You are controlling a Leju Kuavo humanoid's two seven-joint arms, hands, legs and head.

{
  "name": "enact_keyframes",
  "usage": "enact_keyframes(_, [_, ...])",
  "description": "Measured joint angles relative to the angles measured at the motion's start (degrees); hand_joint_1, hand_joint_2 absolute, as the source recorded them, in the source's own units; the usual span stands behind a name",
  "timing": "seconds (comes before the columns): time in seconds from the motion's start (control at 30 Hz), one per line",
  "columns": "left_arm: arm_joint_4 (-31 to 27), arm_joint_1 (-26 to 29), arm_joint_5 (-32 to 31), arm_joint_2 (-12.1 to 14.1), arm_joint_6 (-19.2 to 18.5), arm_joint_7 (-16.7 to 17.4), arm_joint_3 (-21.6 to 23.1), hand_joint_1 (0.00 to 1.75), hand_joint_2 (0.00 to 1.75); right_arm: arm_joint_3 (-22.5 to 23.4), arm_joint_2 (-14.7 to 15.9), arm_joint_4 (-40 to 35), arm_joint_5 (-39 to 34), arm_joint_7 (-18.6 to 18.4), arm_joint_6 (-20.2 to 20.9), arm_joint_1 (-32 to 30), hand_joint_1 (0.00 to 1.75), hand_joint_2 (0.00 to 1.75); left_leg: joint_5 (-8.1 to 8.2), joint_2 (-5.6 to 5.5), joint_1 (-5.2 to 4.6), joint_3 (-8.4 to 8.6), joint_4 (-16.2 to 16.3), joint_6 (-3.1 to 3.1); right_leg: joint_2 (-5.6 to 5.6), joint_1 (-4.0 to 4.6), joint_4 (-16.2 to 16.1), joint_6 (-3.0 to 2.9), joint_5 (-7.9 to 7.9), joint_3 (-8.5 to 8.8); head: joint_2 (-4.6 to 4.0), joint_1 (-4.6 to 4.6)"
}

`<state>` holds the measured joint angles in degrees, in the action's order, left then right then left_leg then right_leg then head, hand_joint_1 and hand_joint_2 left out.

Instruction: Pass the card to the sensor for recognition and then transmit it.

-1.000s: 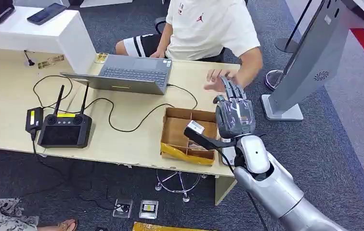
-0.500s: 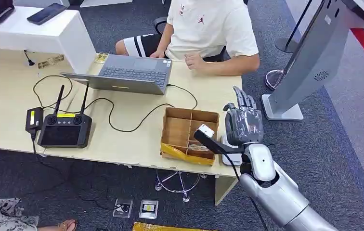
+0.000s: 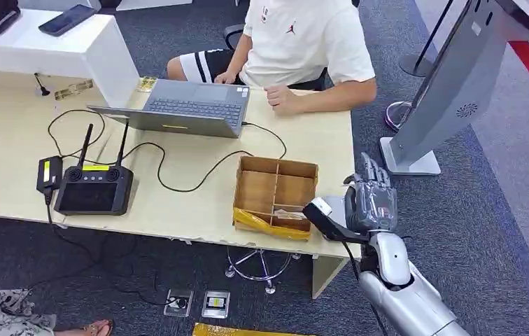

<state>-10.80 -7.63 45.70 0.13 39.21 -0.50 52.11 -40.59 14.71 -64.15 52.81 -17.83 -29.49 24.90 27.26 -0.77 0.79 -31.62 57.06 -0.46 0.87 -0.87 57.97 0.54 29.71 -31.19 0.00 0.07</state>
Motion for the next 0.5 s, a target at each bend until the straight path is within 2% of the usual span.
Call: enact_keyframes(0.5, [0.0,0.3,-1.2,0.4,0.0,0.7,-1.1,0.0,1.75,-0.3,-3.7,6.8,-0.3,3.7,0.6,-0.9,1.75,1.75,0.0,0.0,0.0,-0.01,0.0,0.0,0.0,0.0,0.0,0.0,0.0,0.0,0.0,-0.02])
